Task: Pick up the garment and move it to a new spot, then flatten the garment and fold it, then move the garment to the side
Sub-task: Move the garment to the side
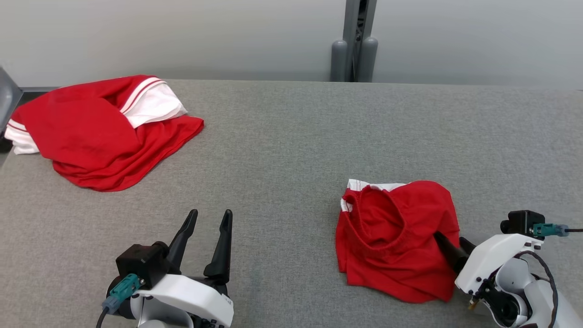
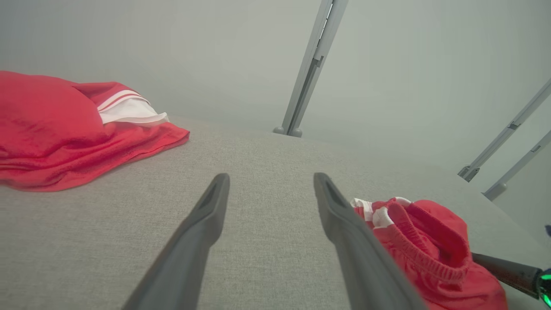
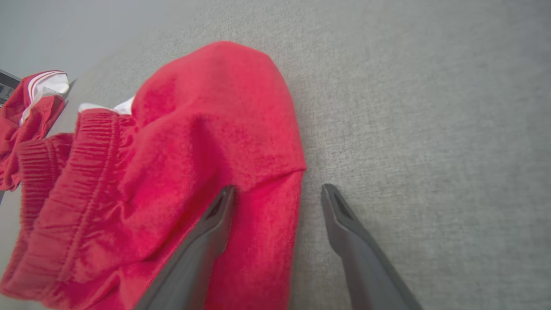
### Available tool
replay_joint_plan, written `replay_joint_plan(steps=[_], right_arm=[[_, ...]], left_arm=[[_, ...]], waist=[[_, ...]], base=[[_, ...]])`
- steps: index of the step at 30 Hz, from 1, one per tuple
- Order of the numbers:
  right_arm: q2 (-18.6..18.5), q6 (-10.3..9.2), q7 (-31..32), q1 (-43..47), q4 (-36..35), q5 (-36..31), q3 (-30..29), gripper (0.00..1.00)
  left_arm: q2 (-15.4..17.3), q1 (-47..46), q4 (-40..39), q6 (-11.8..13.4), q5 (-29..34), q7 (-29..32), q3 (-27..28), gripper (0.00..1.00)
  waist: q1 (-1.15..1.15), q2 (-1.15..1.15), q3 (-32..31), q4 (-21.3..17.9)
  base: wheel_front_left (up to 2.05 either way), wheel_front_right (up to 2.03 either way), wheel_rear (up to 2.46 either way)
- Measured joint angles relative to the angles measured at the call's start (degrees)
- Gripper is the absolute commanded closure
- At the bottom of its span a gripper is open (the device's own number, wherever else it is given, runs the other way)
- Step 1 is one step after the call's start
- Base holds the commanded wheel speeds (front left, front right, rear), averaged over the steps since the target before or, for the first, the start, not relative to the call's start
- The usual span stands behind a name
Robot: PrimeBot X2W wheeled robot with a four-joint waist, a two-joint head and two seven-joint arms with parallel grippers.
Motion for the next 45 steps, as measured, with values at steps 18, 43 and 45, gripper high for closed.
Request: replay_joint_plan(steps=[18,43,45], right_arm=[[-6.06,0.01,-3.63,-4.27,1.42,3.76,11.49,1.00],[-8.68,0.00,-7.13,-17.53,4.11,3.80,19.50,1.00],[-8.47,0.00,-8.01,-18.89,5.23,3.79,19.87,1.00]], left_arm=[[0.58,0.36,-1.40,0.58,0.07,0.09,-0.24,0.00],[0.45,-3.25,-2.96,0.86,1.53,0.55,-0.21,0.00],[0.77,-3.60,-3.23,1.03,1.81,0.70,-0.09,0.00]], waist=[[0.00,0.00,-1.15,-3.11],[0.00,0.00,3.00,-24.05],[0.00,0.00,3.91,-24.68]], base=[[0.00,0.00,0.00],[0.00,0.00,0.00],[0.00,0.00,0.00]])
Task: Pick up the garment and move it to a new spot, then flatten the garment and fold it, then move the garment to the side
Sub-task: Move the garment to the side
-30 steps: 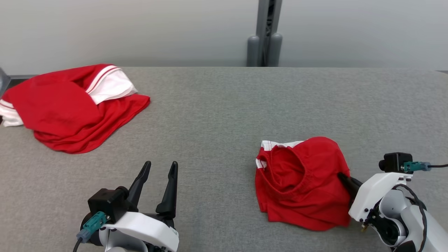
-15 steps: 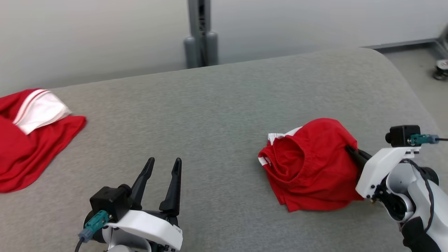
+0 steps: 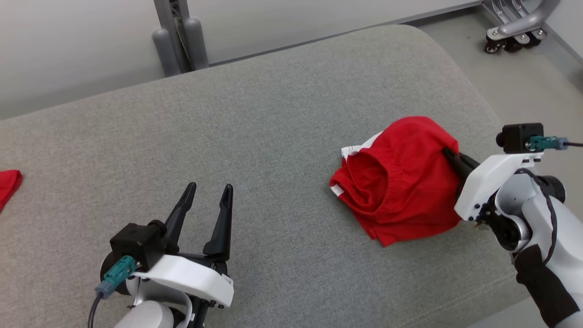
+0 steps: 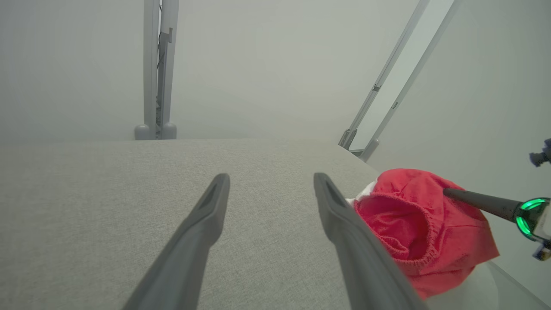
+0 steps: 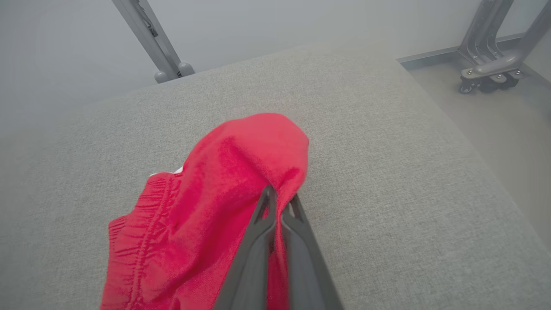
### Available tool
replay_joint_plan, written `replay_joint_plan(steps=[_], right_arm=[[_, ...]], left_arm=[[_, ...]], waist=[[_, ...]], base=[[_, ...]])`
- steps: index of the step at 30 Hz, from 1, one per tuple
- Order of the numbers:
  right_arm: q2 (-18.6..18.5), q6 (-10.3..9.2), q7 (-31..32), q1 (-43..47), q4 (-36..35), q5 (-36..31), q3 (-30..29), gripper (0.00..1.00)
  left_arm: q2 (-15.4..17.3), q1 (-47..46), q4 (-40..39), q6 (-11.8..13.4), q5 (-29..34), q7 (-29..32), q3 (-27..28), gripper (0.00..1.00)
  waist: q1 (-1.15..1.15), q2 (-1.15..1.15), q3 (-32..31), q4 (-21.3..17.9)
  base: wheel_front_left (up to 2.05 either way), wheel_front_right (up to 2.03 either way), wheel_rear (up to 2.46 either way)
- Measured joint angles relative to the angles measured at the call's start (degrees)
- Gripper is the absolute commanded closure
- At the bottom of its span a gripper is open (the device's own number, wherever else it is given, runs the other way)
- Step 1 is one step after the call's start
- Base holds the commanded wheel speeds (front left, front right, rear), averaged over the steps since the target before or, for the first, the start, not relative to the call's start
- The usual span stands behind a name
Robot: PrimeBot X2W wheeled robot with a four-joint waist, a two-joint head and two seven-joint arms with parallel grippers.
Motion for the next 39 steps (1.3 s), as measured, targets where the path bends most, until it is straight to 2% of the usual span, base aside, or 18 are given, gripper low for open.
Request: replay_joint_plan(steps=[5,10,25,31,32,33,34,39], right_arm=[[-0.04,0.01,-2.46,-3.84,4.06,-0.16,0.30,1.00],[-1.85,0.01,-5.20,-7.80,9.25,-0.86,-0.58,1.00],[-7.51,0.01,-14.06,-18.09,27.26,-4.12,-5.53,1.00],[-8.91,0.01,-17.08,-19.60,31.21,-6.32,-8.39,1.00],[-9.24,0.01,-17.16,-19.60,31.38,-6.90,-8.82,0.58],[-9.50,0.01,-17.13,-19.60,31.45,-7.51,-9.24,0.11],[-9.69,0.01,-16.95,-19.58,31.50,-8.35,-9.65,0.00],[-10.80,0.01,-15.73,-18.63,31.56,-12.83,-11.79,0.00]], left_arm=[[1.21,-1.01,-1.03,0.49,0.31,0.64,0.55,0.00],[2.63,-1.96,-2.68,1.40,0.94,1.52,1.40,0.00],[6.23,-5.55,-9.55,4.03,4.01,4.59,1.98,0.00],[6.84,-6.65,-11.23,4.81,5.01,5.80,1.67,0.00],[6.92,-6.76,-11.31,4.83,5.13,5.87,1.68,0.00],[6.97,-6.79,-11.37,4.85,5.15,5.88,1.68,0.00],[6.99,-6.79,-11.43,4.92,5.15,5.98,1.67,0.00],[6.87,-6.80,-11.40,5.02,5.15,5.95,1.55,0.00]], waist=[[0.00,0.00,2.11,-0.54],[0.00,0.00,4.28,0.08],[0.00,0.00,12.20,4.16],[0.00,0.00,15.04,6.05],[0.00,0.00,15.33,6.30],[0.00,0.00,15.57,6.51],[0.00,0.00,15.74,6.68],[0.00,0.00,15.66,6.94]], base=[[0.00,0.00,0.00],[0.00,0.00,0.00],[0.00,0.00,0.00],[0.00,0.00,0.00],[0.00,0.00,0.00],[0.00,0.00,0.00],[0.00,0.00,0.00],[0.00,0.00,0.00]])
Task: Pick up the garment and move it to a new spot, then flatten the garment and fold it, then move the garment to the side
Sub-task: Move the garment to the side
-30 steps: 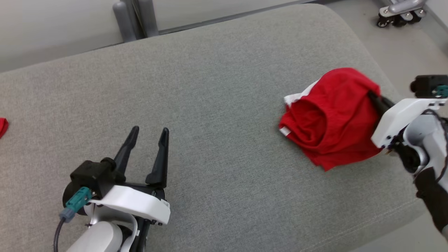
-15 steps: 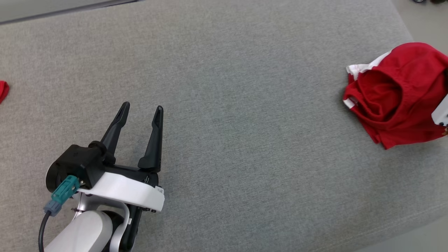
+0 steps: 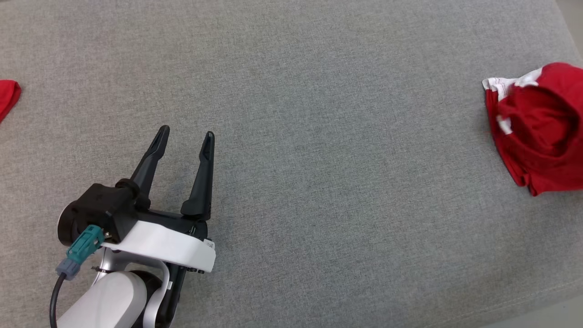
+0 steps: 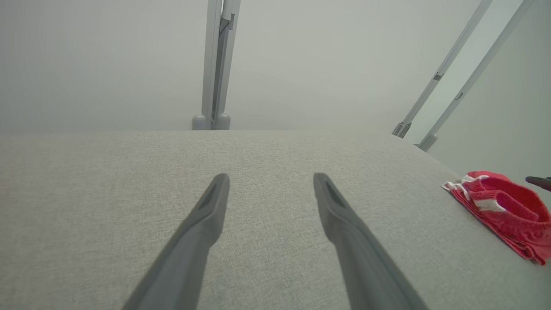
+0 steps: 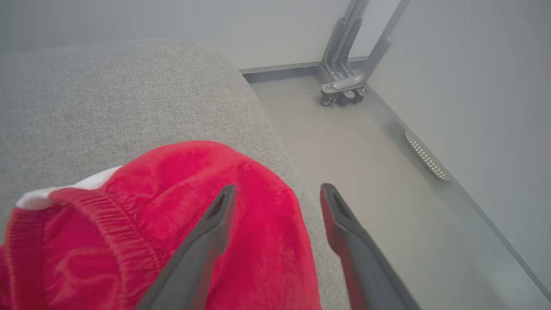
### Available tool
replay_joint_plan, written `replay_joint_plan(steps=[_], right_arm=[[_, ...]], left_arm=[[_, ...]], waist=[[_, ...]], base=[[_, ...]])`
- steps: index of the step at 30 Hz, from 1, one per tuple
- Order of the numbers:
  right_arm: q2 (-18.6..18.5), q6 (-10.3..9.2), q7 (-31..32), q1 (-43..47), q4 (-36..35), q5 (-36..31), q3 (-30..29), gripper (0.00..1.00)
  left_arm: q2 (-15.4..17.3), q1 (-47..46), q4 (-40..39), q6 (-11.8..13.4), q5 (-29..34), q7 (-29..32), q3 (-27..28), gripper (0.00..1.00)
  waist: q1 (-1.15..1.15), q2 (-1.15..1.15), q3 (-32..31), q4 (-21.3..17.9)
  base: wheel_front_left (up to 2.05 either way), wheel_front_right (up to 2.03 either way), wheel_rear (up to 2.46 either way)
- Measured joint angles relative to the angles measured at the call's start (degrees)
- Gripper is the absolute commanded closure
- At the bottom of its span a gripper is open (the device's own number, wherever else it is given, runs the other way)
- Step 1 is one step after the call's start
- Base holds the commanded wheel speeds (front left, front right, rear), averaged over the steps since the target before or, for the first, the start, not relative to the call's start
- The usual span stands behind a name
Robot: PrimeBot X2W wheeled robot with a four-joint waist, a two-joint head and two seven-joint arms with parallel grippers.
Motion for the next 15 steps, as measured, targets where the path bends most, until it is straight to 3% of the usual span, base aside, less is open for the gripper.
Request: replay_joint_plan(steps=[6,15], right_arm=[[0.26,0.00,0.21,0.25,0.03,-4.25,-2.46,0.00],[4.79,0.00,-4.43,-0.25,-1.23,-6.91,-1.48,0.00]], left_arm=[[-0.69,0.01,0.70,-0.02,-0.38,-0.54,-0.10,0.00],[-2.15,1.35,3.37,-0.78,-2.31,-2.81,0.43,0.00]], waist=[[0.00,0.00,-1.17,-0.24],[0.00,0.00,-5.04,-0.31]], base=[[0.00,0.00,0.00],[0.00,0.00,0.00]])
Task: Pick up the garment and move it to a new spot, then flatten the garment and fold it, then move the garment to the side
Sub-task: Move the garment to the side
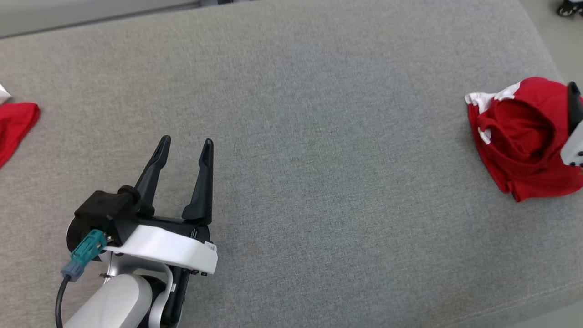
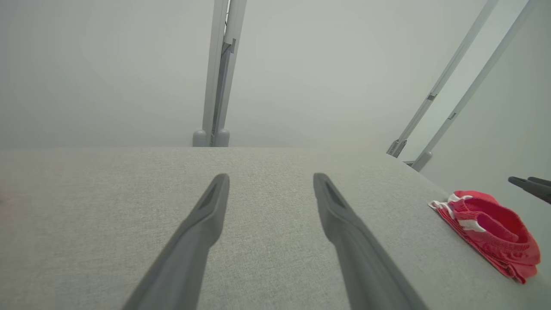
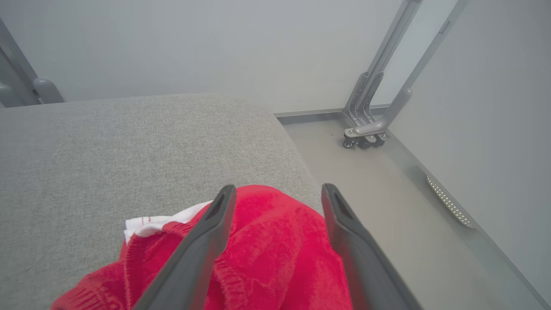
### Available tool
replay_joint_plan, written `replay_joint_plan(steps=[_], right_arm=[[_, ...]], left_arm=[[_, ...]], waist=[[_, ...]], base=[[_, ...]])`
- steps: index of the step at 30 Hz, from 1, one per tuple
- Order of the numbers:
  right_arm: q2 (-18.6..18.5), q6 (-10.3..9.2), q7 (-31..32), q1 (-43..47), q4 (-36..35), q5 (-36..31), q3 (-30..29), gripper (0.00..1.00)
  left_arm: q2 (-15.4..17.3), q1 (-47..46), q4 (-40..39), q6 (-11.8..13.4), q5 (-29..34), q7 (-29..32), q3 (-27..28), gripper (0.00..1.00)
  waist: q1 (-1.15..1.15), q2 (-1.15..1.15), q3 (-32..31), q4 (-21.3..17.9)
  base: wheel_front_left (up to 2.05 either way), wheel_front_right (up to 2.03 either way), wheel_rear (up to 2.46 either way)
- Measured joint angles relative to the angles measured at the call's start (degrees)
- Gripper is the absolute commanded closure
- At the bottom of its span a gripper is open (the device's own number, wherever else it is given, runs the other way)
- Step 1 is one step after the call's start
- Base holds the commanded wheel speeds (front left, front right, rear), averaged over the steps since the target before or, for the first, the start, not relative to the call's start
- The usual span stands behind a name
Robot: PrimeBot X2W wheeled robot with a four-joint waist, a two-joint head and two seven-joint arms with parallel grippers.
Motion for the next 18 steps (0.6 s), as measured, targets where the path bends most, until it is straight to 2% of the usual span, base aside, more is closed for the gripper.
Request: replay_joint_plan(steps=[10,18], right_arm=[[1.11,0.00,-2.36,5.24,-9.70,3.18,2.94,0.00],[1.18,0.00,-2.69,14.85,-21.53,5.24,0.73,0.00]], left_arm=[[-2.61,3.83,5.43,-1.53,-3.76,-3.97,2.23,0.00],[-4.48,8.74,10.22,-2.97,-5.89,-5.81,5.17,0.00]], waist=[[0.00,0.00,-7.36,1.53],[0.00,0.00,-13.40,4.24]], base=[[0.00,0.00,0.00],[0.00,0.00,0.00]])
